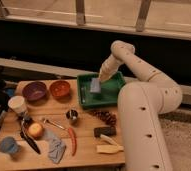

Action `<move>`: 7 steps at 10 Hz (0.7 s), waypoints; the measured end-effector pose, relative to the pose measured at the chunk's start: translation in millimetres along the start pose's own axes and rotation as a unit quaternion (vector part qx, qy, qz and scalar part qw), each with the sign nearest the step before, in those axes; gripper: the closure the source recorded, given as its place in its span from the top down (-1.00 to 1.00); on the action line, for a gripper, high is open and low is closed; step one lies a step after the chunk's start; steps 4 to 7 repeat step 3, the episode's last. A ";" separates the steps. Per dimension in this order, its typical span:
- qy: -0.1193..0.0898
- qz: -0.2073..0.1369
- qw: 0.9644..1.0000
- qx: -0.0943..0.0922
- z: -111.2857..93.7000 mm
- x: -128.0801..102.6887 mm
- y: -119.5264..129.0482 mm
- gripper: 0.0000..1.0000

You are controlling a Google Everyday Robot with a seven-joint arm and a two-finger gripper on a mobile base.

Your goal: Wipe tray with sponge

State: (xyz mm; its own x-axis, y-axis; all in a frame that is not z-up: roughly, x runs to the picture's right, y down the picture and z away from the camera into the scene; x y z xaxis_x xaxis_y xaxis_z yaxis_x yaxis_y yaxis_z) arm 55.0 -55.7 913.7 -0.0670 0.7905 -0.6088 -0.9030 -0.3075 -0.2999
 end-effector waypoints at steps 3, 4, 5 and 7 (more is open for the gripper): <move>0.011 -0.006 1.000 0.008 0.7 56.7 7.5 -1.00; 0.011 -0.006 1.000 0.008 0.7 56.7 7.5 -1.00; 0.011 -0.006 1.000 0.008 0.7 56.7 7.5 -1.00; 0.011 -0.006 1.000 0.008 0.7 56.7 7.5 -1.00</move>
